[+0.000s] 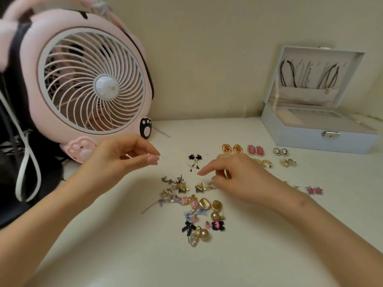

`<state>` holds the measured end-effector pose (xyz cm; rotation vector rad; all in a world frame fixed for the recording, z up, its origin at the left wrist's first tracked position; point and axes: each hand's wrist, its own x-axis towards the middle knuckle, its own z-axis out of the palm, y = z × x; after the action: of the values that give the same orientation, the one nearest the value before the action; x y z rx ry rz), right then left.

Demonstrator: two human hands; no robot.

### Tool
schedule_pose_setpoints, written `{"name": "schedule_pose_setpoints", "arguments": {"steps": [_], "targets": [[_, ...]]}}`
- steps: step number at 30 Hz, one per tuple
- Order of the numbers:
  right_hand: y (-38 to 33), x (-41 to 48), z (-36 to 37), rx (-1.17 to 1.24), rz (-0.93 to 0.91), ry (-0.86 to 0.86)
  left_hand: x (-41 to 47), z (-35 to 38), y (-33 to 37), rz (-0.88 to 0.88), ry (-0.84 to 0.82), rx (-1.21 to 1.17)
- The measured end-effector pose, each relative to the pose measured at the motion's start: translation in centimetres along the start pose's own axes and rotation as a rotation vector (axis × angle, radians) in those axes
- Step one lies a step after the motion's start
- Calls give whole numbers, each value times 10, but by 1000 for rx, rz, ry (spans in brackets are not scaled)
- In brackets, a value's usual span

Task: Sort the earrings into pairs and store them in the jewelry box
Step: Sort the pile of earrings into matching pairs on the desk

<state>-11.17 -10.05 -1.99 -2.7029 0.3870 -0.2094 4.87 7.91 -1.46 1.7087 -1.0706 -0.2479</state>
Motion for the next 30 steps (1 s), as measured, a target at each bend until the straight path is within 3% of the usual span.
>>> {"name": "schedule_pose_setpoints", "arguments": {"steps": [6,12,17,25,30], "targets": [[-9,-3,8,14,-32,-116,1,1,-2,-63,66,-53],[-11,18,8,101,-62,10,-1,5,0,-83,40,-51],[-19,28,11,10,-84,-62,-1,4,3,-79,66,-96],[-11,32,5,59,-65,-58,-3,6,6,-79,54,-126],[-18,29,5,141,-104,-230,-3,5,7,-79,68,-116]]}}
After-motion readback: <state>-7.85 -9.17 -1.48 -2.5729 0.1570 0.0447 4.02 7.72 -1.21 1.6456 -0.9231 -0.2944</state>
